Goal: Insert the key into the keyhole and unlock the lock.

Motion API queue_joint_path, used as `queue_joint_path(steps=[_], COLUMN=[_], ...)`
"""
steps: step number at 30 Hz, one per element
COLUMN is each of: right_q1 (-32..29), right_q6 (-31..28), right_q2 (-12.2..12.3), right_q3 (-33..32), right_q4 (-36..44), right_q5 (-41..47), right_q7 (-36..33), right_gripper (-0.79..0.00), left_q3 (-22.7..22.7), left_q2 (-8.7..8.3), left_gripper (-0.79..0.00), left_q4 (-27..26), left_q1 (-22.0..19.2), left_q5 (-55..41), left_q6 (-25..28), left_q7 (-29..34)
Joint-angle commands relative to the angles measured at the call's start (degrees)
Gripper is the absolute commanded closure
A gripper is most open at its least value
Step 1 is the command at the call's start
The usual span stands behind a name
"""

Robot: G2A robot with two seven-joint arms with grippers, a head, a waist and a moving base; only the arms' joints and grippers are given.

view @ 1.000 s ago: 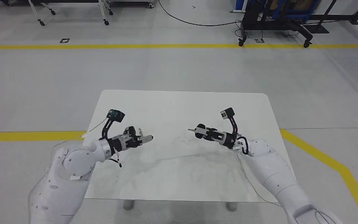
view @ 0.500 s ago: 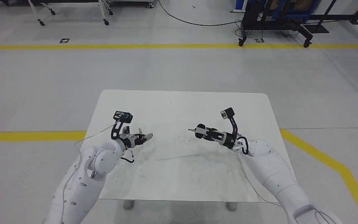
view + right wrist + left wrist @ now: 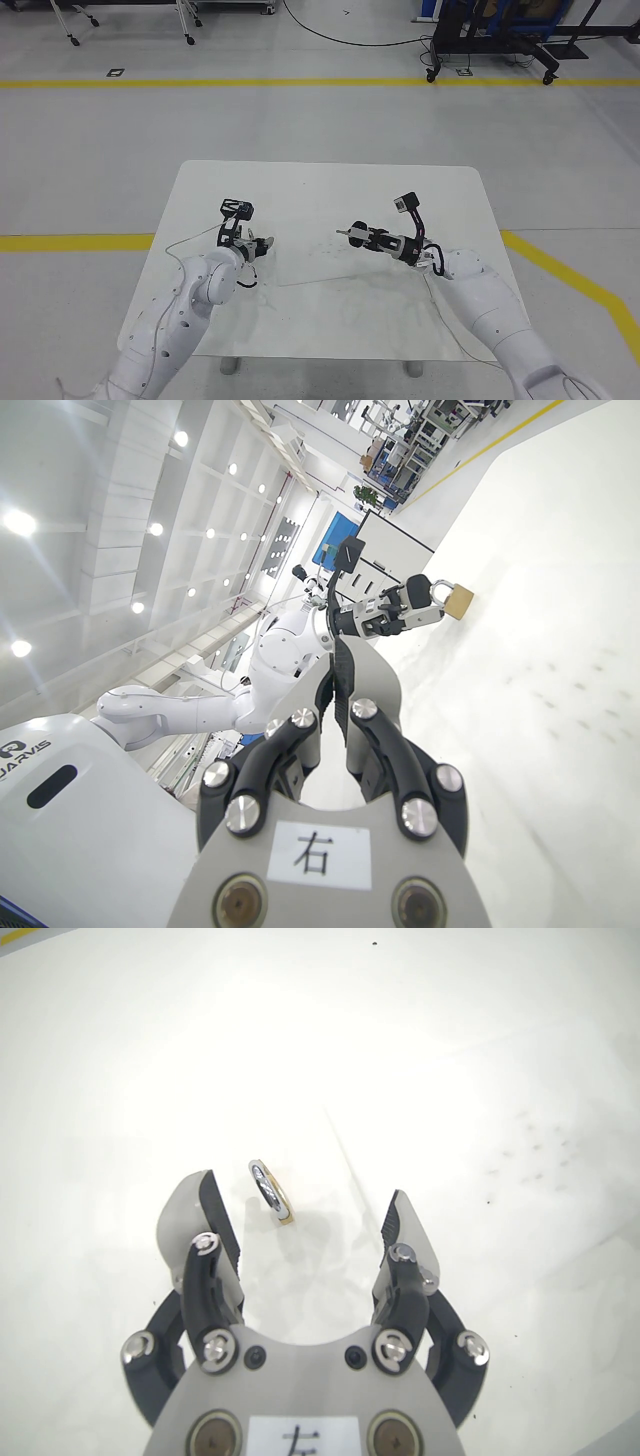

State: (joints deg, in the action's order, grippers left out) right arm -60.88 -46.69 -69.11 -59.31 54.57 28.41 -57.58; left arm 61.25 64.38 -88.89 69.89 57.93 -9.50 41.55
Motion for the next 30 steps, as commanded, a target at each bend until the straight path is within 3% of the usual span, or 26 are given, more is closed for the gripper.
queue_joint_path(steps=[1,2,4,13,22,30], right_q1=[0.0,0.0,0.0,0.0,0.0,0.0], right_q6=[0.0,0.0,0.0,0.0,0.0,0.0], right_q2=[0.0,0.0,0.0,0.0,0.0,0.0], right_q3=[0.0,0.0,0.0,0.0,0.0,0.0], right_q4=[0.0,0.0,0.0,0.0,0.0,0.0], right_q5=[0.0,0.0,0.0,0.0,0.0,0.0], right_q7=[0.0,0.0,0.0,0.0,0.0,0.0], right_gripper=[0.000,0.000,0.000,0.000,0.000,0.000], left_q3=[-0.2,-0.3,-0.4,-1.6,-1.1,0.3], left_q2=[0.12,0.20,0.38,1.12,1.43,1.40], left_gripper=[-0.566,-0.533,-0.385,0.000,0.000,0.000], left_q4=[0.5,0.8,1.4,3.1,3.4,3.2], left_q1=[-0.3,-0.5,-1.1,-2.5,-2.3,-1.2], left_q5=[0.3,0.1,0.0,0.7,1.6,0.7], left_q6=[0.2,0.3,0.4,-0.2,-0.3,3.1], left_q7=[0.2,0.2,0.3,2.3,1.4,-1.0])
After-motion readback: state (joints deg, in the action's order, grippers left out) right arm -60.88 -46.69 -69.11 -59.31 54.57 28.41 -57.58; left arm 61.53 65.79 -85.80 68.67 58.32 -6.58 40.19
